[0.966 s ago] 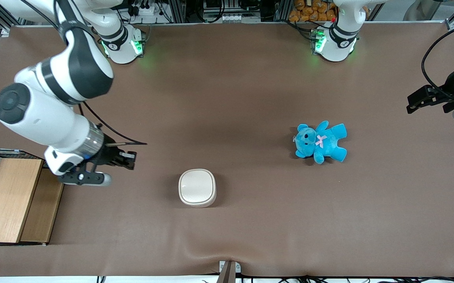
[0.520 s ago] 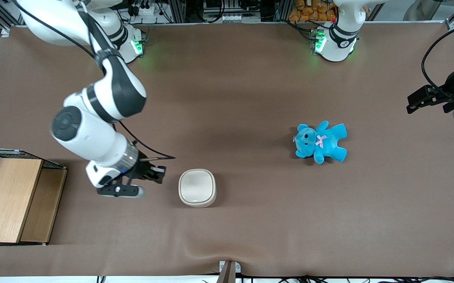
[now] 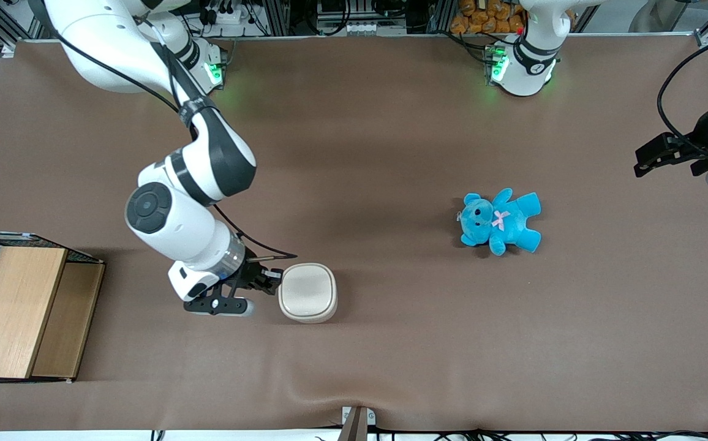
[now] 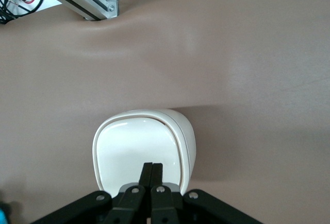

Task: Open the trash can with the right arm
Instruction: 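Press the right gripper's closed fingertips onto the trash can lid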

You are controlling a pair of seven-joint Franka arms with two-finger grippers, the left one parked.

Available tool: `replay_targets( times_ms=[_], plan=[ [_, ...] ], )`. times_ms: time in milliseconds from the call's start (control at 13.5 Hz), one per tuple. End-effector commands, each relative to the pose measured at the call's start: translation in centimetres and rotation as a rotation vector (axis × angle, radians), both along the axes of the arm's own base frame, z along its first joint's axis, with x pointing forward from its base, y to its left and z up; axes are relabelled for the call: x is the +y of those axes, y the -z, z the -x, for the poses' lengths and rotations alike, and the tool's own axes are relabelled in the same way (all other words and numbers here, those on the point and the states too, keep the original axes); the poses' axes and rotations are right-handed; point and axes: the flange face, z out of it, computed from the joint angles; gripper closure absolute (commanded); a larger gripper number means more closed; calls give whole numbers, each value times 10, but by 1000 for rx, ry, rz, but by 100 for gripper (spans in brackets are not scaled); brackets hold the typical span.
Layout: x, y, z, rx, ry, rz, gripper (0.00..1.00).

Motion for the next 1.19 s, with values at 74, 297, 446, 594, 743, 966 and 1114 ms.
replay_targets(
  times_ms=[74, 297, 446, 594, 743, 966, 1114],
  plan=[
    [5, 24, -9, -17, 15, 23, 100],
    [11, 35, -8, -19, 8, 36, 100],
    [12, 43, -8, -15, 5, 38, 100],
    [13, 45, -7, -12, 3, 39, 100],
    [23, 49, -2, -6, -7, 40, 100],
    [27, 57, -1, 0, -5, 51, 100],
    [26, 59, -1, 0, -7, 57, 100]
  ],
)
